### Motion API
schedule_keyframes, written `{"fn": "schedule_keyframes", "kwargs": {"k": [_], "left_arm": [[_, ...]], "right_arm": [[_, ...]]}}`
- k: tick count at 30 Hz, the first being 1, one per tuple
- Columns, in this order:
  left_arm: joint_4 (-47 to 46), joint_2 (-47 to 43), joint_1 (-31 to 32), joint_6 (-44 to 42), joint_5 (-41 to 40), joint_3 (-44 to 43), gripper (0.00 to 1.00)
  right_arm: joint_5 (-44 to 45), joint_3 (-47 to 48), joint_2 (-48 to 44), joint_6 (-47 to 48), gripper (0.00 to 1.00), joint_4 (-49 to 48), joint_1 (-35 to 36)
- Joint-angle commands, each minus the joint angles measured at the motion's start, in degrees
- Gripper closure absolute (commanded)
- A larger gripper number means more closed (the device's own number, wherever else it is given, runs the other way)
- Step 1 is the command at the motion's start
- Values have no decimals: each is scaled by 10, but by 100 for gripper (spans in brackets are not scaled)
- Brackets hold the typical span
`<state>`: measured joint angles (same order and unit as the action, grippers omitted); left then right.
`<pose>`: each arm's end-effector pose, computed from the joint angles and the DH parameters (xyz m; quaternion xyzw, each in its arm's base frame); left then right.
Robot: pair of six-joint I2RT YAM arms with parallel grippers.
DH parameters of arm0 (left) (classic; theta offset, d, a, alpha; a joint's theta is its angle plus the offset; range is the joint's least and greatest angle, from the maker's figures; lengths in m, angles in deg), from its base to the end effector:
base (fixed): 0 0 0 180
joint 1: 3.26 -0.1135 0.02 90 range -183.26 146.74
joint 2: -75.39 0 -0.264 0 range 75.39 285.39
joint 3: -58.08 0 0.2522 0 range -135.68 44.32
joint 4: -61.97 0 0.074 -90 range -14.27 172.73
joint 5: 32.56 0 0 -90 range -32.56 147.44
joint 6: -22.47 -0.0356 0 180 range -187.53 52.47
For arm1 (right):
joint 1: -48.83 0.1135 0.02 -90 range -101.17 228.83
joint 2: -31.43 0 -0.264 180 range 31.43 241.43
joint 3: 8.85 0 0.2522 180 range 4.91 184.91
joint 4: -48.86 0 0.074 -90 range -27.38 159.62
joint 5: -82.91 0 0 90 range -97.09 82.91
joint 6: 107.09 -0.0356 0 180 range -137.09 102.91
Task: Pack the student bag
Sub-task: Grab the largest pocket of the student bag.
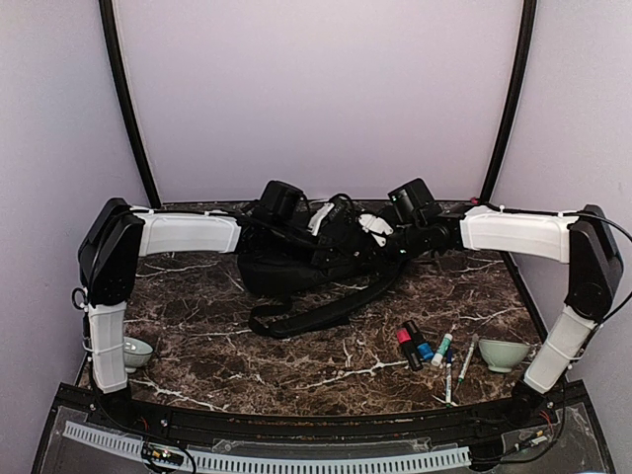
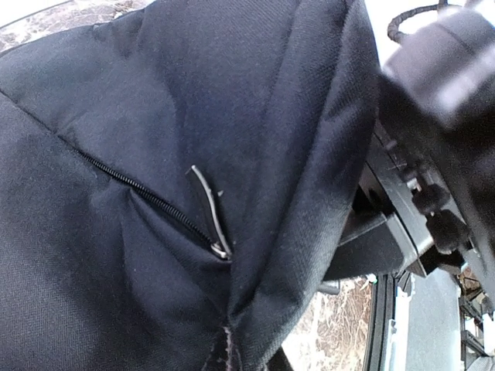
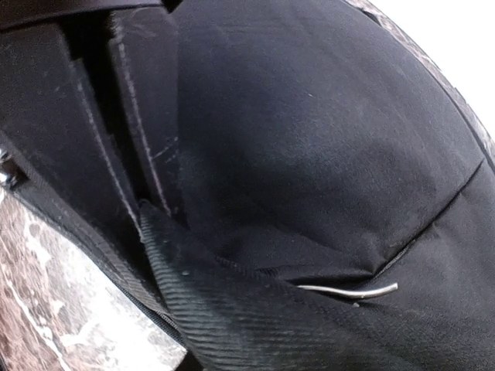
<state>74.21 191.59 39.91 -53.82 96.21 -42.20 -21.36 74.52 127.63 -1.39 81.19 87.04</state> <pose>0.3267 -0.3370 0.2332 0.3707 0.7393 -0.4812 0.2906 0.2860 0.2363 0.2430 -0.4580 0.7961 0.1865 0.3488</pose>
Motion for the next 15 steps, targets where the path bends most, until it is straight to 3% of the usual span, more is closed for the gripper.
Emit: {"fn": "schedule_keyframes", "kwargs": {"k": [1, 4, 10, 15], "left_arm": [[1, -37, 48, -26, 104, -21, 100], [15, -45, 48, -39, 69, -14, 100], [27, -49, 47, -53, 6, -8, 100], [2, -51, 48, -42, -3, -2, 100]], "right_arm": [[-25, 54, -11, 1, 90, -82, 5], [-38, 66, -25, 2, 100, -54, 1], [-103, 65, -45, -4, 100, -2, -5], [-150, 47, -45, -34, 100, -19, -7]]}}
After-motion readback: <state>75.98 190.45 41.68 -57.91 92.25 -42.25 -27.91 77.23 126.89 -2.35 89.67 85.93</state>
